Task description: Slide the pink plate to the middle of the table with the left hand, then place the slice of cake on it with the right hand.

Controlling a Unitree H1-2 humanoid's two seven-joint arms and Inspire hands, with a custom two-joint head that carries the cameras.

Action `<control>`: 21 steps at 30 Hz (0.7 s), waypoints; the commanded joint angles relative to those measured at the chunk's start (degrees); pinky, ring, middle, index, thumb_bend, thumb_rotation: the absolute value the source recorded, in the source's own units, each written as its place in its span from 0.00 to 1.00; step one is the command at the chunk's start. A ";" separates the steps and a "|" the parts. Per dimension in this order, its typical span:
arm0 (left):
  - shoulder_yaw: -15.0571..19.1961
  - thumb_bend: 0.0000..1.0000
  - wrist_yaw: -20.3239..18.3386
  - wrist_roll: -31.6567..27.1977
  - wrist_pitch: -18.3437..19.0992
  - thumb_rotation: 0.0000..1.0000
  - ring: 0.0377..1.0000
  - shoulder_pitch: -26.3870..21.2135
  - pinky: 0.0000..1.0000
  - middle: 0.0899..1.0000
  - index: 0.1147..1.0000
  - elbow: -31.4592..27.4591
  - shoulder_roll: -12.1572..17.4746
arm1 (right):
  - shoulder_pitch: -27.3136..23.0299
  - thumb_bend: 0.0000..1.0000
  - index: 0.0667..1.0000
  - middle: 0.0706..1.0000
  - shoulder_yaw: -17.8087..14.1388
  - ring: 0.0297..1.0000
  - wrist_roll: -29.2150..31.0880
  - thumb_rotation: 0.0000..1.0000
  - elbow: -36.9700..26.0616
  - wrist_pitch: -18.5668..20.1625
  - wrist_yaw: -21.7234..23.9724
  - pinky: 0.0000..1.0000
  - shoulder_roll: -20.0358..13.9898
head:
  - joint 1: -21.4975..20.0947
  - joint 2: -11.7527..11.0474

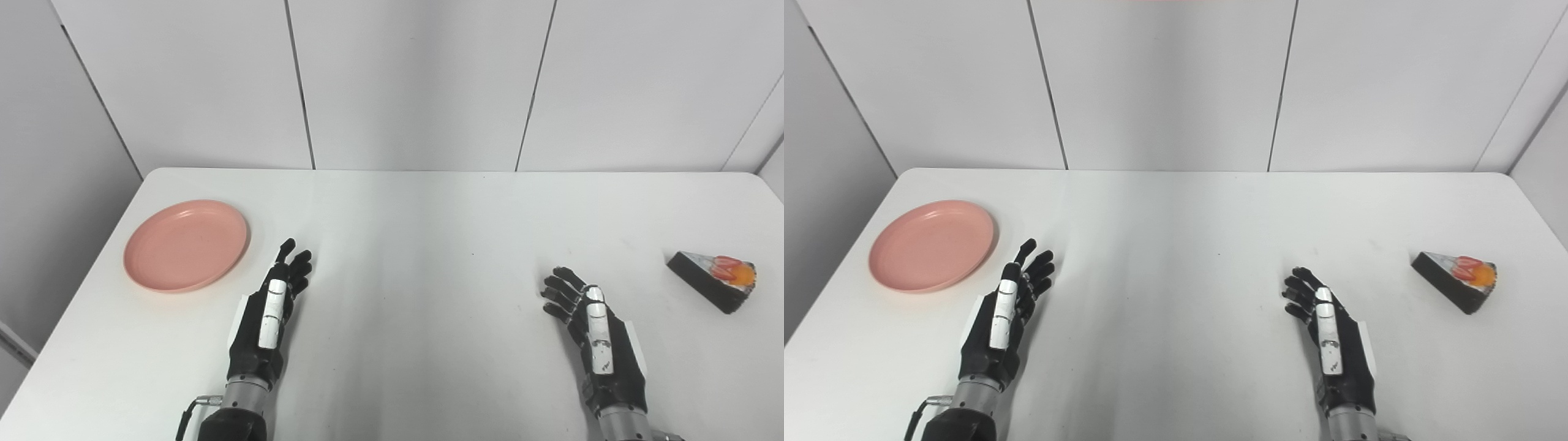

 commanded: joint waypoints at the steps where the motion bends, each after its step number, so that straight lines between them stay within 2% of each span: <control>1: -0.18 0.81 -0.55 0.13 -0.75 1.00 0.91 -1.35 0.93 0.89 0.93 -1.60 0.43 | -0.65 0.82 0.76 0.76 -0.07 0.78 0.28 1.00 -0.12 -1.78 0.30 0.77 0.00 | 0.14 -0.13; 21: -0.56 0.80 -0.55 0.44 -0.61 1.00 0.91 -1.16 0.91 0.89 0.94 -2.08 0.84 | -0.75 0.82 0.78 0.77 -0.18 0.78 0.07 1.00 0.65 -3.20 0.06 0.78 0.26 | -0.03 -0.18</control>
